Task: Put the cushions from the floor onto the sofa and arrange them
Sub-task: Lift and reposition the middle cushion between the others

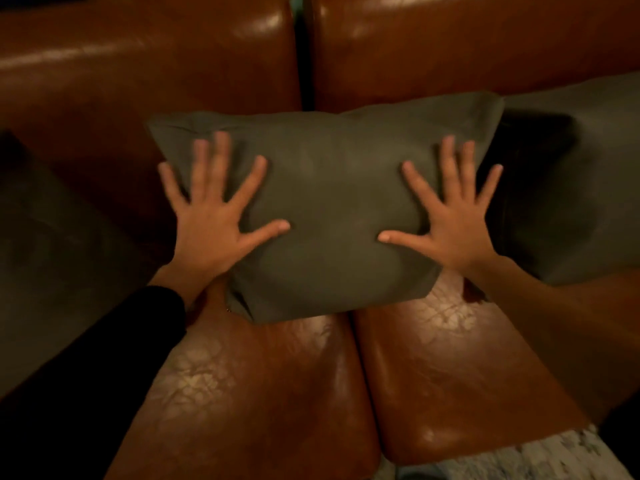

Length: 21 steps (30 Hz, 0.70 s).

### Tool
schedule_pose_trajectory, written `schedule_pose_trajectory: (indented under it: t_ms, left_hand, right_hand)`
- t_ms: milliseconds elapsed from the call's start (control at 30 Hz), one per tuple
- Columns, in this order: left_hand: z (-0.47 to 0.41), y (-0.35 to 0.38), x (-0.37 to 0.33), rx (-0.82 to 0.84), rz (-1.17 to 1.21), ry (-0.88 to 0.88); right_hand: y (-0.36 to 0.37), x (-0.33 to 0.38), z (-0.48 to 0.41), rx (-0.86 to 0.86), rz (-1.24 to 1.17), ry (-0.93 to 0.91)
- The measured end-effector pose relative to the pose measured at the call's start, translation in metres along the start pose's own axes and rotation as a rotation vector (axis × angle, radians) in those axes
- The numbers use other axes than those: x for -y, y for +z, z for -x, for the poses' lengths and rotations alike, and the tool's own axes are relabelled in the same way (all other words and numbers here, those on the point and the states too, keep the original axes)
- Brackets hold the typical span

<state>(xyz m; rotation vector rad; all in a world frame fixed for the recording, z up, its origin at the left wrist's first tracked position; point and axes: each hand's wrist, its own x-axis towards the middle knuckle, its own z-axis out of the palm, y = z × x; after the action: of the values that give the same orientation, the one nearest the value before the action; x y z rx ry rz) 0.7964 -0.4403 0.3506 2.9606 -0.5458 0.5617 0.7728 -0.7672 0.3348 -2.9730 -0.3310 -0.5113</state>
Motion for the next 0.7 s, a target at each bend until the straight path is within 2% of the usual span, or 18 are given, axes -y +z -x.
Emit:
schedule_pose_trajectory:
  t_ms: [67, 133, 233, 300, 367, 433, 567, 700]
  left_hand:
    - [-0.004, -0.005, -0.011, 0.069, 0.198, -0.437]
    - [-0.013, -0.007, -0.019, 0.088, 0.435, -0.673]
    - [-0.021, -0.007, -0.021, 0.066, 0.692, -0.802]
    - [-0.022, -0.009, -0.020, 0.093, 0.870, -0.954]
    - [-0.023, -0.011, -0.020, 0.101, 0.973, -0.984]
    - [-0.026, -0.013, -0.022, 0.009, 1.091, -0.986]
    - [-0.024, -0.017, -0.020, -0.196, 1.283, -1.196]
    - [-0.018, -0.027, -0.020, -0.319, 1.198, -1.186]
  right_hand:
    - [-0.004, 0.002, 0.000, 0.087, -0.182, 0.205]
    - [-0.008, 0.009, -0.009, 0.116, -0.442, 0.338]
    - [-0.016, 0.014, -0.031, 0.084, -0.815, 0.654]
    - [-0.016, 0.011, -0.041, 0.038, -0.957, 0.813]
    - [-0.015, 0.006, -0.050, -0.056, -1.098, 1.050]
    - [-0.016, 0.004, -0.061, -0.100, -1.190, 1.274]
    - [-0.021, 0.013, -0.069, -0.230, -1.096, 1.267]
    - [-0.032, 0.016, -0.065, -0.341, -1.086, 1.199]
